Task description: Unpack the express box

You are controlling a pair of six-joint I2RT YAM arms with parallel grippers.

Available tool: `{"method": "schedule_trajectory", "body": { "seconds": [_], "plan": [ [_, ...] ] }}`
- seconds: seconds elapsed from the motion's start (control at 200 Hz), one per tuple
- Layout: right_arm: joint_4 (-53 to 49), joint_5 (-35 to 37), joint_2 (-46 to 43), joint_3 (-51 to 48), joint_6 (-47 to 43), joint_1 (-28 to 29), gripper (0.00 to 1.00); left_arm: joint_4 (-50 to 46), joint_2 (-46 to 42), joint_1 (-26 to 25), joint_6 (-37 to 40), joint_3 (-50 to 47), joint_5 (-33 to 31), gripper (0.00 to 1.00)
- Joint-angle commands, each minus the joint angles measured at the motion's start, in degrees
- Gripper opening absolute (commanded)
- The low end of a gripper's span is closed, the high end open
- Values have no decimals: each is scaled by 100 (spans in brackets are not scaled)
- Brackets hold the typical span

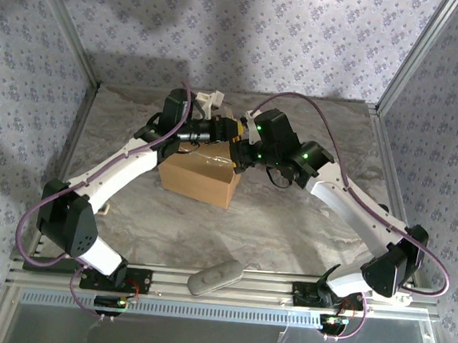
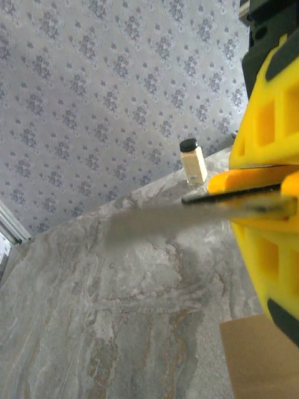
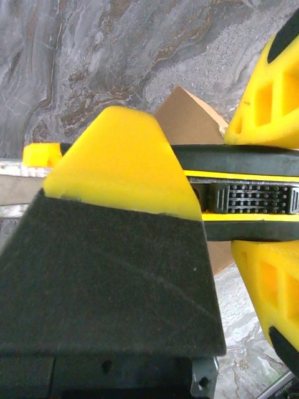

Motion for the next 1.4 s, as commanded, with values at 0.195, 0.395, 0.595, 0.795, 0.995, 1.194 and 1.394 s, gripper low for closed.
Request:
{"method": "schedule_trajectory", "body": {
  "seconds": [0.195, 0.395, 0.595, 0.795, 0.995, 1.194, 1.394],
  "plan": [
    [337, -40, -19, 82, -4, 44, 35, 120, 106, -40, -43, 183, 40, 0],
    [599, -196, -107, -212, 137, -49, 54, 197, 91, -29, -250, 157, -104, 0],
    [1006, -389, -358, -706, 361, -261, 72, 139, 26, -20, -642, 130, -780, 0],
    [1173, -214, -704, -1156, 511, -398, 74, -98, -14, -35, -989, 244, -1244, 0],
    [1408, -207, -821, -1387, 597, -406, 74, -275, -103, -96, -1330, 220, -1745, 0],
    [1573, -256, -686, -1355, 610, -407, 74, -140, -252, -184, -1639, 88, -2066, 0],
    [1622, -194, -498, -1189, 559, -394, 74, -117, -290, -215, -1781, 96, -2114, 0]
  ]
}}
